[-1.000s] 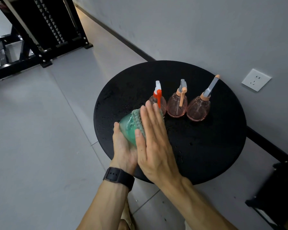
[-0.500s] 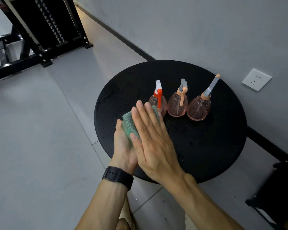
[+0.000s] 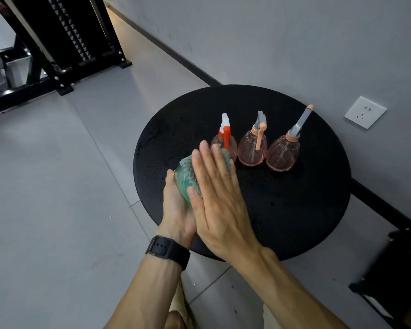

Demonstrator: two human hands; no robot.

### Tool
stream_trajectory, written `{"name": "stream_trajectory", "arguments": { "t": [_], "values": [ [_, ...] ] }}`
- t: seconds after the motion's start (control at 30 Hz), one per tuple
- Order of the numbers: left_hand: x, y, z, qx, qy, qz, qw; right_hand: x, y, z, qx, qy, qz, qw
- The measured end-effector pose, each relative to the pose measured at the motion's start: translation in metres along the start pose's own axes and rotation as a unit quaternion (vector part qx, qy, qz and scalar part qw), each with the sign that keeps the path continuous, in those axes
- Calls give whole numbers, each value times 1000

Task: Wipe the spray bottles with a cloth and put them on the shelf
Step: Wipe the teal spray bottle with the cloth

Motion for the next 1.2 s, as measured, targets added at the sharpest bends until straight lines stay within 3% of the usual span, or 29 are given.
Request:
{"name": "stream_trajectory", "arguments": {
  "t": [0.17, 0.33, 0.47, 0.7, 0.83, 0.97, 1.2],
  "values": [
    [4, 4, 1, -35, 10, -20, 999, 2, 3, -4, -17, -27, -20, 999],
    [-2, 2, 2, -50, -13, -18, 998, -2, -5, 4, -31, 8, 14, 999],
    [-4, 0, 3, -71, -17, -4, 997, -5, -9, 11, -104, 41, 17, 994],
    [-1, -2, 11, -177, -13, 21, 984, -5, -16, 27, -325, 232, -46, 916],
    [0, 0, 9, -245, -16, -5, 969, -1, -12, 37, -330, 277, -105, 896],
    [5, 8, 6, -246, -24, -70, 966, 1, -13, 36, -311, 277, -159, 895],
    [9, 5, 11, -317, -15, -46, 947, -2, -15, 32, -293, 253, -202, 900]
  ]
}}
Point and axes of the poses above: each hand's wrist, its own x-axis away from the middle knuckle, its own y-axis out of the palm, z = x × y, the point moved 3 cm from there along -x, towards the middle knuckle, and after that the axes turned 2 degrees about x, right-handed, at the moved point
